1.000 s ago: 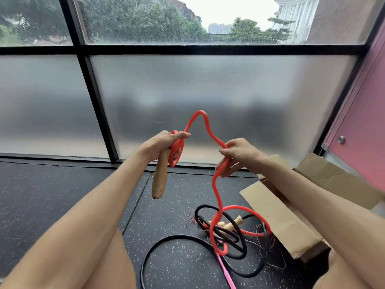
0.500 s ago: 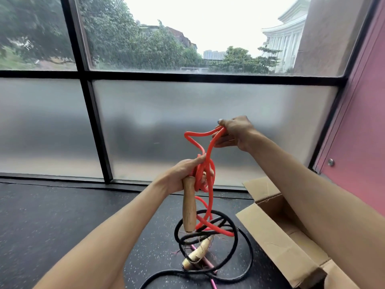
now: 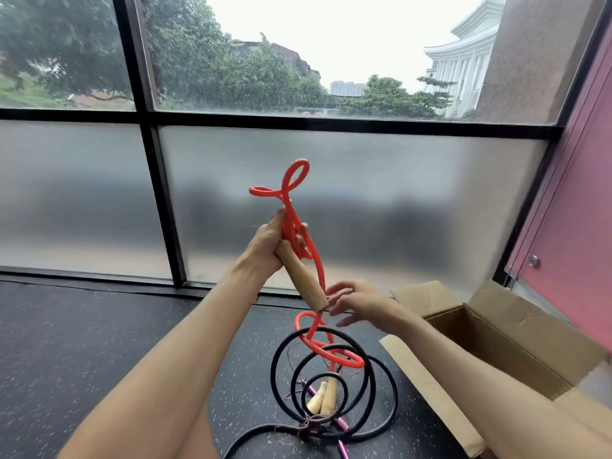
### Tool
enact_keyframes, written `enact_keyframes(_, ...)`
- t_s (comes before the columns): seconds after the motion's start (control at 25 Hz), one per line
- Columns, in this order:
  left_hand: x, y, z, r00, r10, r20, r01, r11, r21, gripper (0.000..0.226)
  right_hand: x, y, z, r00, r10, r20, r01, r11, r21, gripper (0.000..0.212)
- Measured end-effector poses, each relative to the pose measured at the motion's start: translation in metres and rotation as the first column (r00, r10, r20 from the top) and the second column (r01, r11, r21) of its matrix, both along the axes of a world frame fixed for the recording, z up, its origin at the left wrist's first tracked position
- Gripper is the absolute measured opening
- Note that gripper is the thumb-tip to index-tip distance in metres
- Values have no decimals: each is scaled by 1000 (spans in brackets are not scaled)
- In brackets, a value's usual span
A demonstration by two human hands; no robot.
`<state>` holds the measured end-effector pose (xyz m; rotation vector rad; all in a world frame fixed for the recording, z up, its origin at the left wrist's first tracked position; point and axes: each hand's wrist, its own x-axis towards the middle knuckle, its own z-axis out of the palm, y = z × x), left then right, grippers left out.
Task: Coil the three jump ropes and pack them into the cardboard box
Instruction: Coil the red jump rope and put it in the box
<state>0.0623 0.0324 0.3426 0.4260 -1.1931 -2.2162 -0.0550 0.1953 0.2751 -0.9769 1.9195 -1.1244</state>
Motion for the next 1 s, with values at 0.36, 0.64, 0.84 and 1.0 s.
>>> enact_keyframes(0.36, 7, -22, 10, 961, 277, 21, -278, 955, 103, 31, 43, -25, -1, 997, -8, -73, 0, 994, -114, 17)
enact_keyframes(0.64, 25, -43, -26, 859, 172, 482, -127, 984, -124, 20, 27, -22, 86, 928, -246, 279, 348, 840, -416, 34)
enact_keyframes(0.84, 23, -20, -24, 752, -355, 556, 480, 872, -92, 32, 20, -34, 115, 875, -278, 397, 455, 753, -475, 41)
enact_keyframes(1.0, 20, -16, -25, 738, -416, 531, 560, 817, -139, 38, 4, -30, 113, 822, -367, 435, 553, 700, -453, 38)
